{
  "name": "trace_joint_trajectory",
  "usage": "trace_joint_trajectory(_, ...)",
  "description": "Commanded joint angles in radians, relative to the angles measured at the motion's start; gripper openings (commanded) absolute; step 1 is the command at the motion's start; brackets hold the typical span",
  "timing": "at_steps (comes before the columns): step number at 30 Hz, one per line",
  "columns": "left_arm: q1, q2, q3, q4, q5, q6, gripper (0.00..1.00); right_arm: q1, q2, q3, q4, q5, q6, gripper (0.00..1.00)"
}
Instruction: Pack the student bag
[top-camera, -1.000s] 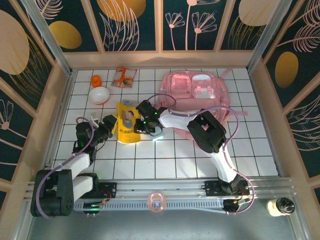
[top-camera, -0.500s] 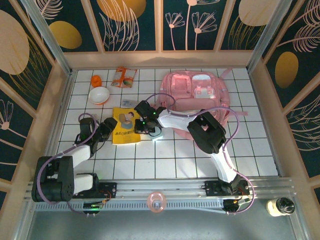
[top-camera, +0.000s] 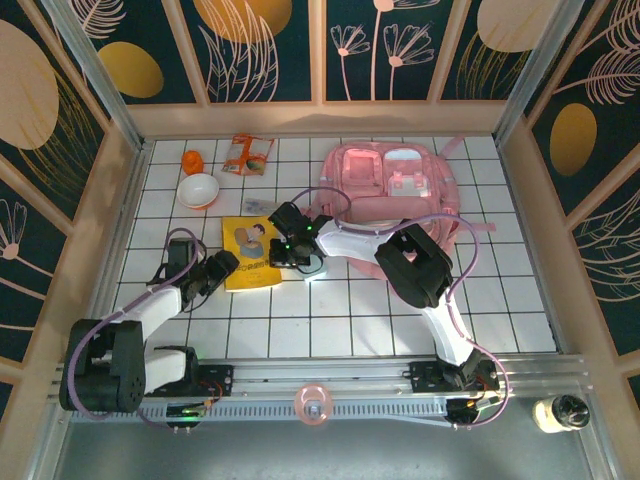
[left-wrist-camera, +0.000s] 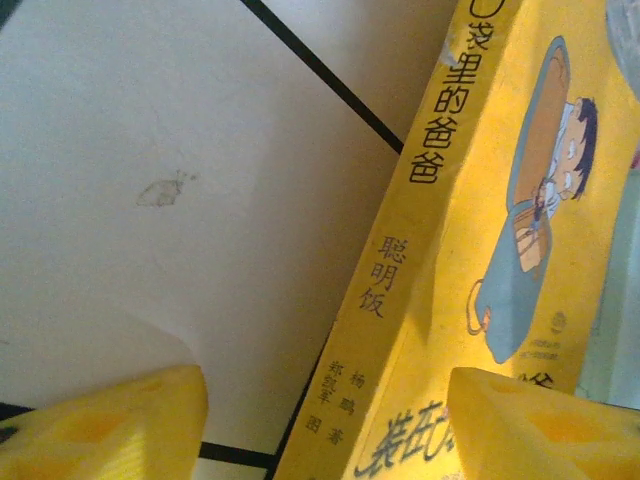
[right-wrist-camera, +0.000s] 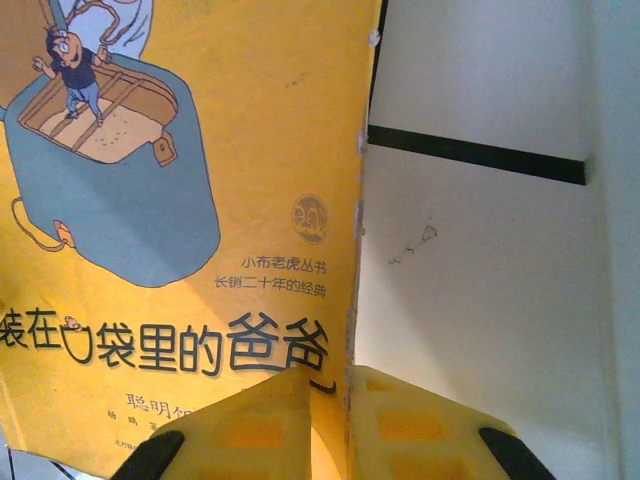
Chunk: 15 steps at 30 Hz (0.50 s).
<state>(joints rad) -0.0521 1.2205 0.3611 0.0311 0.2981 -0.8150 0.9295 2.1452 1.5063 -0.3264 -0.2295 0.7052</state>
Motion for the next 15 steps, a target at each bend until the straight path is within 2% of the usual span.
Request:
trace_joint_trajectory(1,-0.002,0.059,-0.024,-0.046,0.06,0.038,0.56,0.035,0.057,-0.064,-0.075,0.016,-0.016,0.12)
trace_joint_trajectory(2,-0.002,0.071,-0.028,-0.026,0.09,0.041,0.51,0.034,0.053,-0.067,-0.068,0.013,-0.015,0.12)
trace_joint_trajectory(5,-0.003,0.079,-0.023,0.016,0.17,0.045,0.44,0.034,0.039,-0.074,-0.038,0.005,-0.013,0.12)
trace_joint_trajectory(15,-0.008,-0.016,0.012,0.064,0.353,0.036,0.46,0.032,-0.004,-0.065,0.052,-0.031,-0.012,0.12)
